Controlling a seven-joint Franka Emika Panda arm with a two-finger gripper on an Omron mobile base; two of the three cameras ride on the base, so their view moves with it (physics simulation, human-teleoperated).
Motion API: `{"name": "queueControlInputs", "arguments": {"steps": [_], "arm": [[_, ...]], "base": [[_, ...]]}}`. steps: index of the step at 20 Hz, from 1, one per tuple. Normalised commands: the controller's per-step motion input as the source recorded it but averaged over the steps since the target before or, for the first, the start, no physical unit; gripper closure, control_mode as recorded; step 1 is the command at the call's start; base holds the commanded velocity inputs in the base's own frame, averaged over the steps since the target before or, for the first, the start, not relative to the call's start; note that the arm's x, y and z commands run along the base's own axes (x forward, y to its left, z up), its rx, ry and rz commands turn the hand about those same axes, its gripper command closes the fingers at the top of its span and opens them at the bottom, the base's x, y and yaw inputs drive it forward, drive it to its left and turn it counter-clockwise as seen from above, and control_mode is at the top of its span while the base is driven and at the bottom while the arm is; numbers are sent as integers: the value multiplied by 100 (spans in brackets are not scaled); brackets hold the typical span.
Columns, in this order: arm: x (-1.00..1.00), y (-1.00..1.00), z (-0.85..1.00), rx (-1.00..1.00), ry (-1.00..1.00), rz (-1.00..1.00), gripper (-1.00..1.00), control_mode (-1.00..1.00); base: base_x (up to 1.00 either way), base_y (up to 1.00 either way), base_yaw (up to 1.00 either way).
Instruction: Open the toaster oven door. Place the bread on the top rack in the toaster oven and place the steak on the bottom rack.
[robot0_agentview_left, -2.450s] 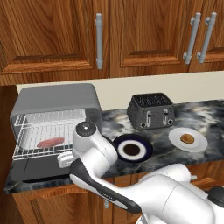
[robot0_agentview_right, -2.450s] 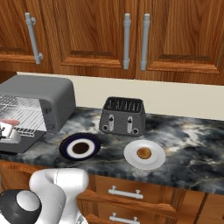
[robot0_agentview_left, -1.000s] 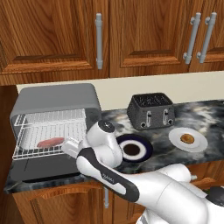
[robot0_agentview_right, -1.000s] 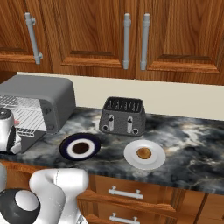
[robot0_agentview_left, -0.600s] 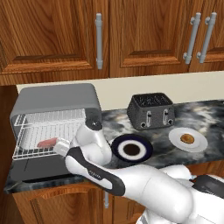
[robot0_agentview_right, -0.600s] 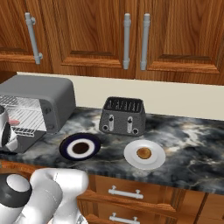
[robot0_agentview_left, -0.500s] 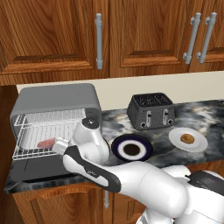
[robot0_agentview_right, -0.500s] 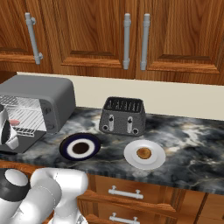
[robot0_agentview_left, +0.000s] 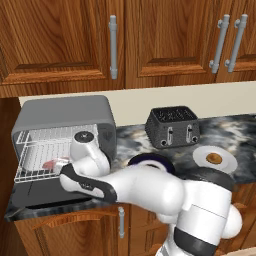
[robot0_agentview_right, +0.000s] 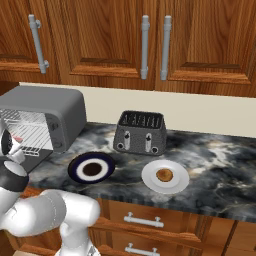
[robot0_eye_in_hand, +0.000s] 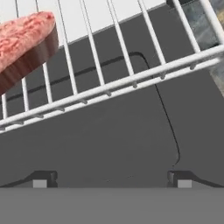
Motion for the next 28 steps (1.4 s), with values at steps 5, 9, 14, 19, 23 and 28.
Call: {"name": "queueControlInputs", "arguments": {"steps": [5,9,14,19,23,28], "arm": [[0,34,-39,-15,0,7,-100,-100],[12,15,-28,-11,0,5,-100,-100],[23,0,-1,-4,0,0,-100,-100],[15,0,0,-1,0,0,-100,-100],[29,0,-10,0,0,0,-100,-100],[33,0,-19,0,0,0,-100,-100]], "base": [[0,0,0],[0,0,0],[0,0,0],[0,0,0],[0,0,0],[0,0,0]]}}
